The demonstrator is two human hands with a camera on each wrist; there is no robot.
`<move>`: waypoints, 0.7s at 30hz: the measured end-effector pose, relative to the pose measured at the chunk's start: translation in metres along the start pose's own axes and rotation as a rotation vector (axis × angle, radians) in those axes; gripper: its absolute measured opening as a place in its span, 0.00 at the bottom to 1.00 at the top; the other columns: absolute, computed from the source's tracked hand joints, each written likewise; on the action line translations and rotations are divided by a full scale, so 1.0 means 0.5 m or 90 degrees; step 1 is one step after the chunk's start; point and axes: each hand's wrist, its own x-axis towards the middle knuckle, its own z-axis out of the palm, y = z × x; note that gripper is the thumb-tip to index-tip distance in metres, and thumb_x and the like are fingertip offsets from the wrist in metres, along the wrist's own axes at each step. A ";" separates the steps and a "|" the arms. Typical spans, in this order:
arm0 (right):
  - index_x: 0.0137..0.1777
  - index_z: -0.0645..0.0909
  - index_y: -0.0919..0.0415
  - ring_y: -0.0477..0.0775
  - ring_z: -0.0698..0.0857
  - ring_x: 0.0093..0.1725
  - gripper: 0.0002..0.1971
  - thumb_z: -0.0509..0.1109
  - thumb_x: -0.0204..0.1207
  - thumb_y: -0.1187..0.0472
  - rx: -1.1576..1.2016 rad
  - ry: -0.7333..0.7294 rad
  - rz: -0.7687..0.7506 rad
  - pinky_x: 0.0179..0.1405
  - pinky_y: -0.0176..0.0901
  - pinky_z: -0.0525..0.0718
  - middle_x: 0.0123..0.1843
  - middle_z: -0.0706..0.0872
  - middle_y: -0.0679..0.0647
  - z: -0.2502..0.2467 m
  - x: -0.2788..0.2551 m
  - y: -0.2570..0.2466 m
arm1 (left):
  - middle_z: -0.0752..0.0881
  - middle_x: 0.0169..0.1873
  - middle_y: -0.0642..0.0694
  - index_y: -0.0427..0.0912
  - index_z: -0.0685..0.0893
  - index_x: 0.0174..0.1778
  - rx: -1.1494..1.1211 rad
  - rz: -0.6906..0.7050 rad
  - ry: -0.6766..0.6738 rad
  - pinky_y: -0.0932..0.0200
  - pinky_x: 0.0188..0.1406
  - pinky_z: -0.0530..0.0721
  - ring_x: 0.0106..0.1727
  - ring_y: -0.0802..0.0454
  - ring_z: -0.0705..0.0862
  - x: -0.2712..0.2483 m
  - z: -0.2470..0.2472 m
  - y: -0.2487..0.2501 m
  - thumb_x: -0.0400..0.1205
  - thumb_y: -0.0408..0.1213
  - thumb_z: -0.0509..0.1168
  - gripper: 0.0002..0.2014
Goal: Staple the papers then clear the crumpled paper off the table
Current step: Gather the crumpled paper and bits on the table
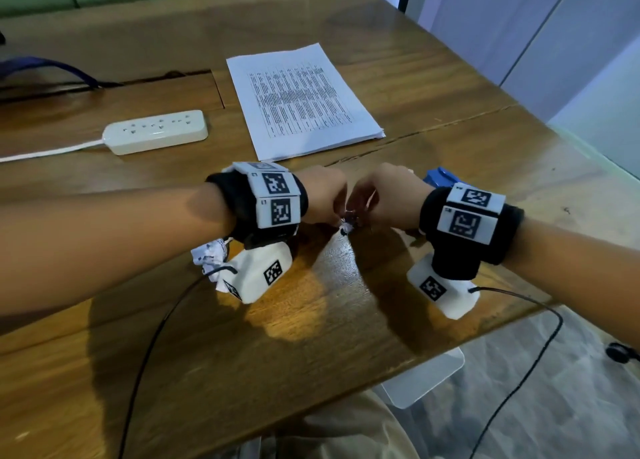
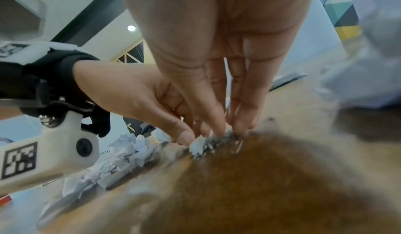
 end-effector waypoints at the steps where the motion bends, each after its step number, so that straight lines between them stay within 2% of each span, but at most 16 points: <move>1: 0.48 0.88 0.52 0.48 0.86 0.44 0.08 0.75 0.69 0.61 -0.008 0.010 0.001 0.48 0.39 0.83 0.42 0.88 0.47 -0.006 -0.003 0.004 | 0.83 0.42 0.51 0.44 0.87 0.49 0.001 0.000 0.005 0.64 0.33 0.71 0.44 0.54 0.79 0.000 -0.004 -0.002 0.77 0.41 0.71 0.07; 3: 0.49 0.87 0.53 0.46 0.84 0.43 0.08 0.75 0.70 0.60 -0.038 0.022 -0.001 0.46 0.38 0.80 0.46 0.89 0.47 -0.022 -0.015 0.015 | 0.83 0.45 0.50 0.44 0.86 0.50 -0.001 -0.024 0.016 0.64 0.35 0.75 0.47 0.53 0.80 -0.005 -0.021 -0.019 0.78 0.39 0.71 0.07; 5: 0.52 0.86 0.54 0.46 0.82 0.43 0.11 0.76 0.70 0.58 -0.058 -0.018 0.003 0.45 0.37 0.78 0.47 0.89 0.47 -0.027 -0.032 0.023 | 0.86 0.52 0.45 0.42 0.86 0.54 -0.006 -0.049 0.038 0.58 0.47 0.81 0.52 0.48 0.83 0.000 -0.040 -0.040 0.78 0.38 0.71 0.10; 8: 0.56 0.85 0.53 0.45 0.78 0.44 0.14 0.75 0.70 0.58 -0.091 -0.087 -0.011 0.45 0.34 0.73 0.47 0.84 0.46 -0.020 -0.039 0.016 | 0.84 0.62 0.42 0.40 0.83 0.64 -0.018 -0.060 0.071 0.57 0.58 0.79 0.62 0.46 0.83 0.025 -0.062 -0.049 0.81 0.31 0.65 0.15; 10: 0.58 0.85 0.52 0.43 0.79 0.45 0.14 0.73 0.72 0.58 -0.095 -0.085 -0.028 0.45 0.33 0.72 0.50 0.86 0.47 -0.019 -0.033 0.013 | 0.83 0.65 0.43 0.40 0.81 0.68 -0.017 -0.061 0.066 0.58 0.61 0.78 0.65 0.46 0.81 0.041 -0.068 -0.047 0.82 0.26 0.62 0.18; 12: 0.59 0.84 0.52 0.43 0.80 0.47 0.14 0.71 0.73 0.58 -0.093 -0.067 -0.028 0.47 0.32 0.72 0.54 0.86 0.47 -0.023 -0.029 0.019 | 0.84 0.65 0.44 0.41 0.81 0.68 0.002 -0.054 0.031 0.59 0.60 0.78 0.66 0.46 0.82 0.057 -0.069 -0.049 0.82 0.25 0.61 0.19; 14: 0.62 0.82 0.51 0.45 0.80 0.50 0.16 0.70 0.73 0.58 -0.101 -0.049 -0.016 0.50 0.32 0.73 0.58 0.85 0.47 -0.029 -0.023 0.028 | 0.86 0.63 0.44 0.40 0.83 0.67 0.018 -0.052 0.013 0.62 0.53 0.75 0.64 0.46 0.83 0.070 -0.076 -0.056 0.82 0.25 0.61 0.18; 17: 0.66 0.78 0.50 0.48 0.78 0.55 0.21 0.72 0.72 0.57 -0.091 -0.073 0.006 0.58 0.37 0.76 0.61 0.80 0.49 -0.017 -0.020 0.027 | 0.86 0.54 0.41 0.38 0.83 0.66 0.004 -0.055 0.022 0.63 0.48 0.73 0.53 0.48 0.82 0.073 -0.068 -0.062 0.81 0.24 0.60 0.18; 18: 0.67 0.78 0.50 0.49 0.78 0.58 0.22 0.73 0.72 0.57 -0.083 -0.075 0.005 0.59 0.38 0.77 0.62 0.79 0.49 -0.014 -0.016 0.022 | 0.86 0.55 0.40 0.40 0.82 0.68 -0.001 -0.058 0.028 0.60 0.48 0.76 0.52 0.48 0.82 0.075 -0.066 -0.062 0.81 0.23 0.60 0.20; 21: 0.68 0.77 0.50 0.50 0.80 0.60 0.23 0.73 0.72 0.59 -0.069 -0.092 -0.011 0.61 0.39 0.78 0.63 0.79 0.50 -0.011 -0.004 0.002 | 0.78 0.57 0.41 0.51 0.76 0.74 0.003 -0.063 0.027 0.55 0.56 0.81 0.58 0.42 0.82 0.080 -0.057 -0.058 0.82 0.24 0.59 0.26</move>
